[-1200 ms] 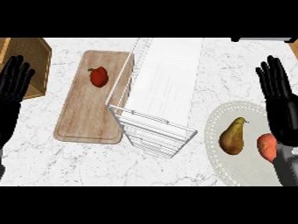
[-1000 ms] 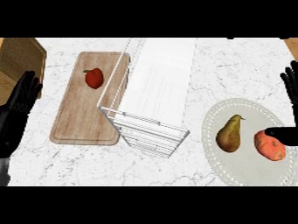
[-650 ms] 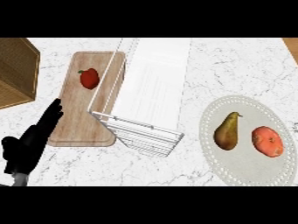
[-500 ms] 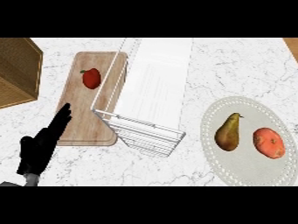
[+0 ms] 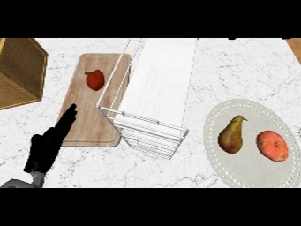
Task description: Pick the squash from the placemat and place it in the tiered shelf
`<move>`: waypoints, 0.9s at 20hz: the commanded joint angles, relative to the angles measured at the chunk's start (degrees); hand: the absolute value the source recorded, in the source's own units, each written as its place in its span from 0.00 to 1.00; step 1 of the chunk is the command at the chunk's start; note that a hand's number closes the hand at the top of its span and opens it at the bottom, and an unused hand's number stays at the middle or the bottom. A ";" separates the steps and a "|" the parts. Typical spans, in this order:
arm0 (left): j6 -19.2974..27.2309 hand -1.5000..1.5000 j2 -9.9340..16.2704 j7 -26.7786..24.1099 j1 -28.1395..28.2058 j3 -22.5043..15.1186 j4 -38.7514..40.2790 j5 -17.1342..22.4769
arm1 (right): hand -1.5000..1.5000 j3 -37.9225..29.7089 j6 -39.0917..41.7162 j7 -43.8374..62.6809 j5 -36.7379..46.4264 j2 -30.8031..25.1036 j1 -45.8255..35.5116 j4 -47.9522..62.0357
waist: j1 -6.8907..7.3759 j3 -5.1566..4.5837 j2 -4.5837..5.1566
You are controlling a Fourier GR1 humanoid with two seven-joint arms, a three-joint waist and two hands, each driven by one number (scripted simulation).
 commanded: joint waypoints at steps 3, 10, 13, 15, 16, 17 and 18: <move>0.11 0.50 -0.68 1.16 0.36 -0.05 1.35 -0.33 | 0.00 7.04 0.33 11.45 9.48 -8.26 1.37 -10.95 | 0.16 -0.52 0.23; 0.38 0.50 -1.61 1.83 0.02 -0.75 1.02 -1.19 | 0.00 13.86 -9.77 27.57 28.76 -14.12 -0.60 -21.77 | 0.89 -0.48 0.36; -0.86 0.50 -1.07 2.39 -0.81 -0.37 0.12 -1.47 | 0.00 19.54 -10.83 38.44 32.58 -8.79 -3.39 -27.41 | 1.46 -0.35 0.49; 0.92 0.50 -3.93 2.03 -0.39 -1.73 1.16 -3.78 | 0.00 21.98 -9.61 41.45 33.90 -4.77 -4.37 -28.30 | 1.02 -0.29 0.46; -2.27 0.50 -2.56 1.12 -2.15 1.20 5.10 -1.59 | 0.00 22.28 -6.74 43.76 32.44 -4.11 -7.07 -28.52 | 1.00 -0.31 0.54; -0.81 0.50 -3.55 0.47 -0.48 -0.37 3.40 -2.84 | 0.00 24.92 -6.65 49.75 33.31 -2.24 -7.94 -31.95 | 1.23 -0.34 0.49; -0.58 0.50 -4.29 -2.82 1.73 -0.66 3.27 -4.04 | 0.00 25.35 -6.93 47.42 34.76 -0.63 -6.62 -29.12 | 1.09 -0.29 0.47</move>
